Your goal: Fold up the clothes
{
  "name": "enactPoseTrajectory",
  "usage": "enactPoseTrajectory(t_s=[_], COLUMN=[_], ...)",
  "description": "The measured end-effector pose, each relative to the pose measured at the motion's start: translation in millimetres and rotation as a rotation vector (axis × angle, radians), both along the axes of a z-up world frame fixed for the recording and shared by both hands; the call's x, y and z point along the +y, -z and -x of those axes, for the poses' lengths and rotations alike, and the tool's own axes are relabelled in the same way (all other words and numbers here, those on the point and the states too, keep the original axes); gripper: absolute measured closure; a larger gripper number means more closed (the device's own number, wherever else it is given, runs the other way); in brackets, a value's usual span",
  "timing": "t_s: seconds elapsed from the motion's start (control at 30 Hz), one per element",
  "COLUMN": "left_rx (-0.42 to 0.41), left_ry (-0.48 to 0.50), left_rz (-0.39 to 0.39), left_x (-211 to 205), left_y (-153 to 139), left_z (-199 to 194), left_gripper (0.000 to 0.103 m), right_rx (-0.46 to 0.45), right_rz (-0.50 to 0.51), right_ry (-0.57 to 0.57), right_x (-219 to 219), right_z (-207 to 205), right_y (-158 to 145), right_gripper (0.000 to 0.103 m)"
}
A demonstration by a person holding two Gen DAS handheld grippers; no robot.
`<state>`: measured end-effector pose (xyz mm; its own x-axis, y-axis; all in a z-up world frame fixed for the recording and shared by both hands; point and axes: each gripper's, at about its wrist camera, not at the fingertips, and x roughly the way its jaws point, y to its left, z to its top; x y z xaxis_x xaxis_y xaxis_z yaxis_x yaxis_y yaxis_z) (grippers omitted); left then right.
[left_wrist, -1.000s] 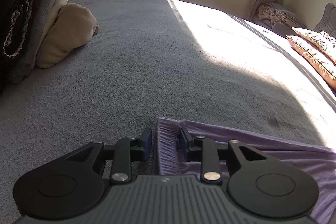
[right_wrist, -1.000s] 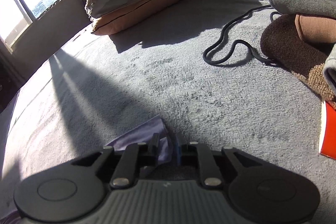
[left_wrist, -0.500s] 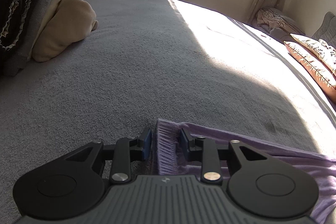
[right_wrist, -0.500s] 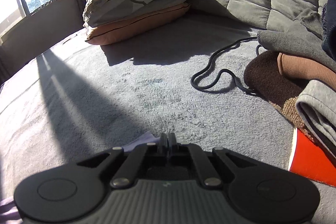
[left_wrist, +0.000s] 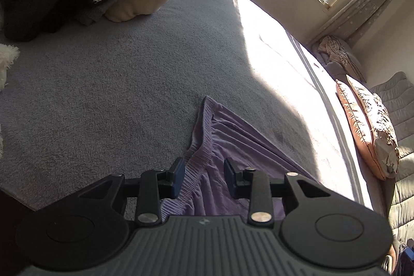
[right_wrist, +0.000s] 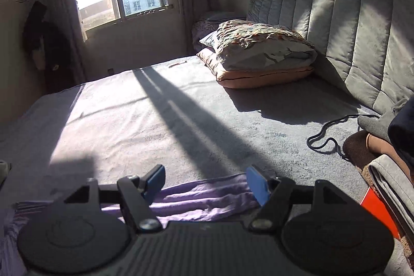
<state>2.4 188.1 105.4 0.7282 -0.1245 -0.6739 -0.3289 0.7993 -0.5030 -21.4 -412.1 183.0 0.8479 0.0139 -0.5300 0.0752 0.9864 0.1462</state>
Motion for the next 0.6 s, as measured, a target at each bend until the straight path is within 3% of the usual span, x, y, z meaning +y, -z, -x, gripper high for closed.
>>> enactPoseTrajectory(t_s=[0.1,0.17,0.23,0.37,0.5,0.6], left_rx=[0.006,0.012,0.017,0.013,0.023,0.058], left_ry=[-0.043,-0.073,-0.044,-0.002,0.021,0.025], left_rz=[0.034,-0.002,-0.038,0.002,0.001,0.04], left_x=[7,8,6,3,-10,-16], left_y=[1,11,23,38,48,60], left_z=[44,60,61,51,34,25], left_gripper=[0.061,0.056,0.054,0.053,0.051,0.058], right_rx=[0.039,0.046,0.067,0.179,0.17,0.203], right_rz=[0.048,0.064,0.038,0.035,-0.006,0.032], right_ry=[-0.063,-0.078,-0.07,-0.001,0.083,0.098], right_x=[23,29,26,4,-26,-40], right_z=[23,36,44,32,39,51], right_y=[9,22,43,75,74,77], right_gripper=[0.03,0.021,0.018,0.022,0.022,0.022])
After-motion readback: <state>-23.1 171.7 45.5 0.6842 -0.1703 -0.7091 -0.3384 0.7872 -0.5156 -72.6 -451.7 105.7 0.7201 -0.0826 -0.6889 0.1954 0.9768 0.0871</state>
